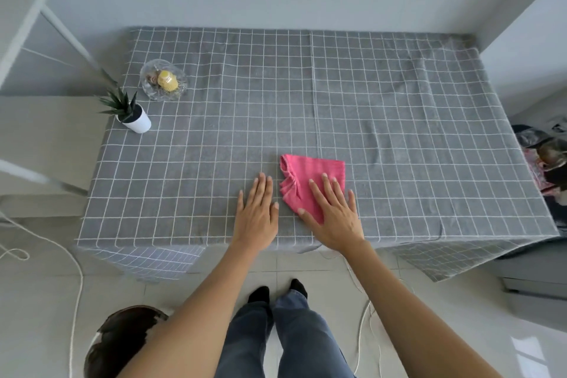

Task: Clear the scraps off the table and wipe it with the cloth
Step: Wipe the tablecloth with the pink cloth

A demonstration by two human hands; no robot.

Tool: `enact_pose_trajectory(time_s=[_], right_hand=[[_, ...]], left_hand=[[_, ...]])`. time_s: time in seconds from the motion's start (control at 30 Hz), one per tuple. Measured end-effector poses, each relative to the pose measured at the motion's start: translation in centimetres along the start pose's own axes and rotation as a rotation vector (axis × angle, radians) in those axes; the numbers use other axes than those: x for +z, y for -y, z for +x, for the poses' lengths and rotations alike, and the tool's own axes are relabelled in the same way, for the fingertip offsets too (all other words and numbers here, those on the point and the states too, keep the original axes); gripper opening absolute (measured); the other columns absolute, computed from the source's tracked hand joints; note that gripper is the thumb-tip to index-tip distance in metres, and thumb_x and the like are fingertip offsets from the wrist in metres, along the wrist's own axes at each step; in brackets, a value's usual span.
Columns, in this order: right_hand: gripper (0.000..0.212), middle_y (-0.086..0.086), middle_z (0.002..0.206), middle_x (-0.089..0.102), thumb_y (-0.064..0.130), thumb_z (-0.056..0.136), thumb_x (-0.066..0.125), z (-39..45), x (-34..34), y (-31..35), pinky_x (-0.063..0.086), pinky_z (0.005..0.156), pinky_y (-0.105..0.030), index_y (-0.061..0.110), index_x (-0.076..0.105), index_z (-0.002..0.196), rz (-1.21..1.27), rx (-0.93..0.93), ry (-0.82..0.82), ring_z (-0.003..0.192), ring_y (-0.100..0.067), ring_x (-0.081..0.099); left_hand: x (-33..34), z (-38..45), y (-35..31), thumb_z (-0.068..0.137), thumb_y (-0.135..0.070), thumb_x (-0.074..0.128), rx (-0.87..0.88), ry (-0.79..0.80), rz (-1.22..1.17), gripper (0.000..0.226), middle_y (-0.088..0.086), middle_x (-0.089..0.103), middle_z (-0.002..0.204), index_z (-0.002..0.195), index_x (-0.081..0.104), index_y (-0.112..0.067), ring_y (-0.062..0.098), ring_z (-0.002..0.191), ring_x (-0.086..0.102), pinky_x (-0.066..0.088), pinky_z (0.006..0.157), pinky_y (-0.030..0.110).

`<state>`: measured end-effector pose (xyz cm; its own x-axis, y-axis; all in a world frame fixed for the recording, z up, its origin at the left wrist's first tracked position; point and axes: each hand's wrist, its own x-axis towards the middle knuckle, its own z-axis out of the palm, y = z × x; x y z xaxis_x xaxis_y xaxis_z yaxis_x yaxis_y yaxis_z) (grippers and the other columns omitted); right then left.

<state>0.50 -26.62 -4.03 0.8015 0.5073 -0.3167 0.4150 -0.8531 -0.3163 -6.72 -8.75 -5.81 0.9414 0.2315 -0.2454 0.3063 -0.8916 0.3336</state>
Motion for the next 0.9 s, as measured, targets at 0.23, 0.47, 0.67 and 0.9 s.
enact_pose_trajectory(time_s=[0.23,0.47,0.67,0.9], right_hand=[[0.077,0.012,0.157,-0.019,0.059,0.086,0.021,-3.0,0.4,-2.8,-0.010,0.118,-0.041,0.032,-0.011,0.150,0.030,-0.034,0.003,0.143,-0.010,-0.022],[0.091,0.009,0.156,-0.017,0.050,0.069,0.015,-2.3,-0.3,-2.7,-0.005,0.120,-0.042,0.021,-0.003,0.153,0.103,-0.044,0.006,0.144,-0.012,-0.018],[0.079,0.008,0.156,-0.016,0.043,0.077,0.001,-2.2,-0.2,-3.0,-0.004,0.120,-0.042,0.022,-0.003,0.153,0.041,-0.046,-0.018,0.146,-0.015,-0.013],[0.080,0.009,0.154,-0.014,0.045,0.078,-0.005,-1.7,-0.9,-3.2,0.000,0.121,-0.045,0.019,-0.002,0.153,0.012,-0.050,-0.048,0.142,-0.014,-0.018]], left_hand=[[0.1,-1.8,-2.4,0.102,-0.033,0.023,0.048,0.015,0.028,0.062,0.002,-0.024,0.154,0.146,-0.017,-0.015,0.017,0.145,-0.018,-0.004,0.121,0.041],[-0.4,-2.4,-4.0,0.100,-0.028,0.035,0.108,-0.024,0.024,0.069,-0.002,-0.022,0.155,0.149,-0.012,-0.015,0.016,0.144,-0.017,-0.006,0.119,0.038],[-0.8,-1.7,-4.6,0.099,-0.035,0.034,0.127,0.030,0.086,0.073,-0.003,-0.028,0.154,0.151,-0.014,-0.017,0.015,0.142,-0.025,-0.006,0.120,0.040],[-1.0,-0.8,-5.6,0.092,-0.065,0.023,0.114,0.091,0.203,0.086,-0.002,-0.029,0.153,0.150,-0.018,-0.018,0.015,0.143,-0.025,-0.017,0.115,0.041]])
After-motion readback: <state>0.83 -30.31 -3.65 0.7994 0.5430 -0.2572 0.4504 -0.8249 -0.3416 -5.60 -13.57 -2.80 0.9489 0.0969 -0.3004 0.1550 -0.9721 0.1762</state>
